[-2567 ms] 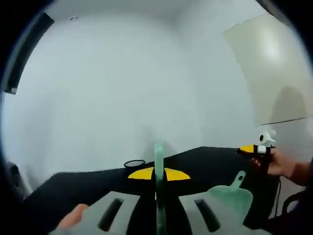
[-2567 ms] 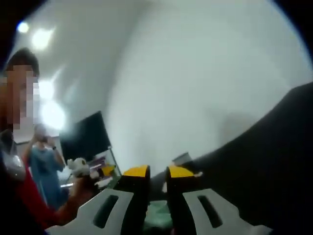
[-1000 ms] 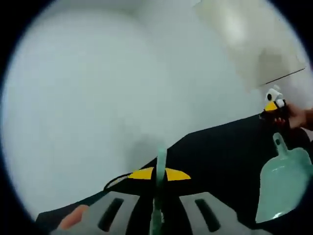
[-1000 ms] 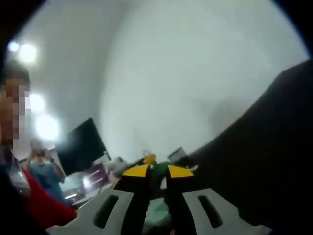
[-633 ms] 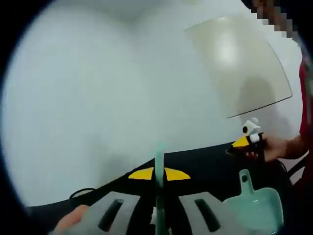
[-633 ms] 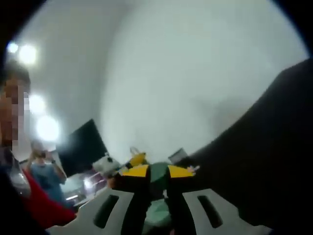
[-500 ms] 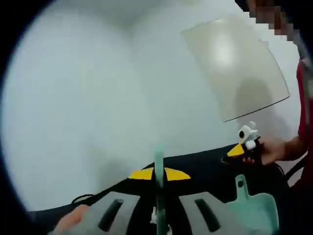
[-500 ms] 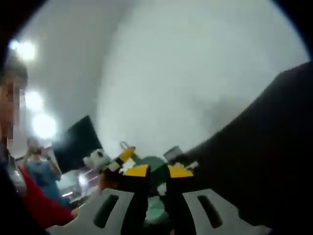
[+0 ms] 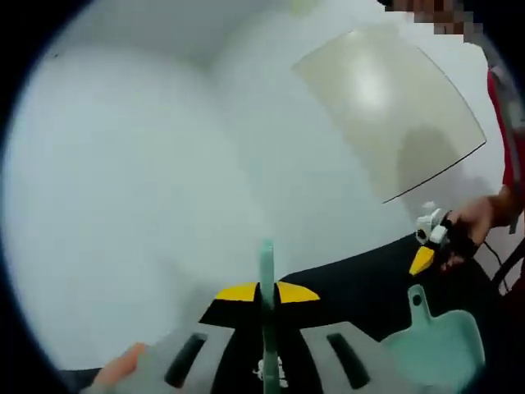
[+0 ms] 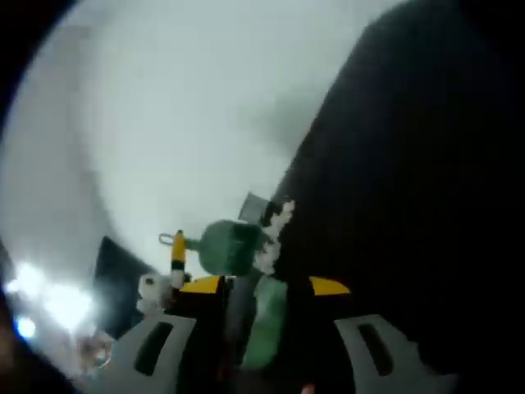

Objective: Pick up the broom and sweep the trash on the tabletop into the dustpan.

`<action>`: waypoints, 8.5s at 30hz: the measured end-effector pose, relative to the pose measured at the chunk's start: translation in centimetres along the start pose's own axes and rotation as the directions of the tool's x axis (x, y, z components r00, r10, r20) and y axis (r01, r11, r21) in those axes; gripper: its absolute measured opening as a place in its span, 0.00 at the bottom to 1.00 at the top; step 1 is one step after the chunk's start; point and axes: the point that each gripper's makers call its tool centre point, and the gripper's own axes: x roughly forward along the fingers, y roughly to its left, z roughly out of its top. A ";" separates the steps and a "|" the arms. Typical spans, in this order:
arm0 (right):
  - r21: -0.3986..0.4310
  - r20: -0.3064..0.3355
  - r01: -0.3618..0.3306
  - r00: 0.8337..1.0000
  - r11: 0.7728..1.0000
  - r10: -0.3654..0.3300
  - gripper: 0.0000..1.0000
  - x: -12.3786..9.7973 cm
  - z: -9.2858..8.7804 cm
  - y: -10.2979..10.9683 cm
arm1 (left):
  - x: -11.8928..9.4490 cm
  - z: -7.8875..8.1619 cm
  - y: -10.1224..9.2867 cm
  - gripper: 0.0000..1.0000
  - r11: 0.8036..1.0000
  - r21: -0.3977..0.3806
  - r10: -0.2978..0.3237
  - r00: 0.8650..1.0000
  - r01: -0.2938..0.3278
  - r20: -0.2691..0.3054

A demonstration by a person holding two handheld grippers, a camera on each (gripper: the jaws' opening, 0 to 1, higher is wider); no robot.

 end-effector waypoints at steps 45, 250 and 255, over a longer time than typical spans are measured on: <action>0.214 0.563 0.169 0.783 0.962 -0.263 0.15 -5.3 9.5 -5.5 | -1.6 -2.1 2.1 0.04 0.992 -0.044 0.117 0.993 -0.118 -0.022; -0.280 0.783 0.059 0.592 0.958 0.193 0.22 -13.8 20.6 -1.6 | 4.9 -6.3 -2.0 0.05 0.953 0.063 0.294 0.850 -0.297 -0.436; -0.279 0.782 0.054 0.592 0.959 0.194 0.22 -13.8 20.7 -1.7 | 7.5 -4.2 -7.0 0.05 0.972 -0.009 0.211 0.893 -0.234 -0.398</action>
